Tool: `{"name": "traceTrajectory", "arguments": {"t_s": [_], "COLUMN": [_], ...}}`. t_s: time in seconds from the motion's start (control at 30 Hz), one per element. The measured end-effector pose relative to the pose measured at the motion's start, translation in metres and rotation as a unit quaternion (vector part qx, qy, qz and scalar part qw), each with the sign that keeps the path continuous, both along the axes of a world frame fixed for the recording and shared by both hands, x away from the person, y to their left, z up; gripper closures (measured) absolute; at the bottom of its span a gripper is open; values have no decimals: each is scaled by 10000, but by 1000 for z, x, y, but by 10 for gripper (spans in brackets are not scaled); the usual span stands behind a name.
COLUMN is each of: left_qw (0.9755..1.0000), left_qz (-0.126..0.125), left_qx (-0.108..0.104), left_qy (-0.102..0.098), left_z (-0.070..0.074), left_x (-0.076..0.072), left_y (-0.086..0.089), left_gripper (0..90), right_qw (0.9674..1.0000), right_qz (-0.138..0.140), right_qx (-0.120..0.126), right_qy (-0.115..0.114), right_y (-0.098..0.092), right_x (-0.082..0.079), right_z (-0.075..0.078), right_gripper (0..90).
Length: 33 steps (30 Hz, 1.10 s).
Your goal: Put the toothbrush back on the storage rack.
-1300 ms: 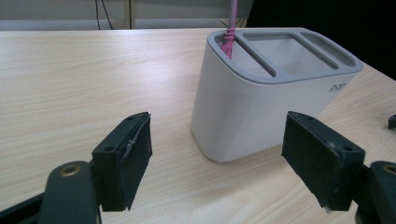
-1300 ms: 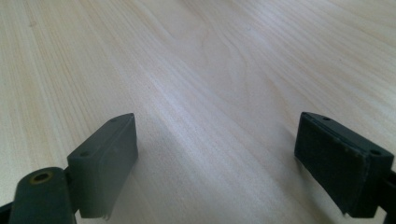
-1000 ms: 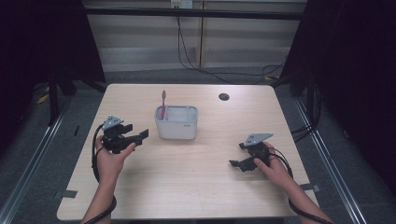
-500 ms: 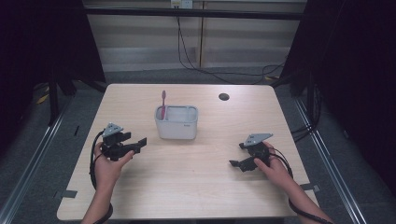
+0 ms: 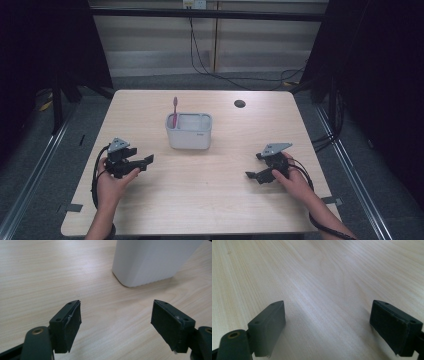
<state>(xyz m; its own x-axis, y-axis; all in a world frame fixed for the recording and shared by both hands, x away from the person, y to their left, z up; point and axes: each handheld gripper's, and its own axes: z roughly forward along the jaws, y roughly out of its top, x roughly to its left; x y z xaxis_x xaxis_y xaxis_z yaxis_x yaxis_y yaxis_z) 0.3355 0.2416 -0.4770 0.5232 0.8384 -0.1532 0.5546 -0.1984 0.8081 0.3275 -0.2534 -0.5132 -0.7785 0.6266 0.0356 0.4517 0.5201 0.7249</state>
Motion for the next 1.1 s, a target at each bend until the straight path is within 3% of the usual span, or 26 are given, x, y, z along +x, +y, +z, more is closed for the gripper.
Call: {"name": "traceTrajectory", "arguments": {"t_s": [0.2, 0.57, 1.1], "left_qw": [9999, 9985, 9974], "left_qz": [25, 64, 94], "left_qx": [51, 442, 586], "left_qy": [116, 305, 403], "left_z": [-6, -18, -25], "left_x": [-2, -5, -6], "left_y": [5, 8, 11], "left_gripper": [239, 239, 230], "right_qw": [10000, 10000, 10000], "right_qz": [-1, 0, 0], "right_qx": [0, 0, 0], "right_qy": [0, 0, 1], "right_y": [0, 0, 0], "right_x": [0, 0, 0], "right_z": [0, 0, 0], "right_gripper": [128, 128, 128]}}
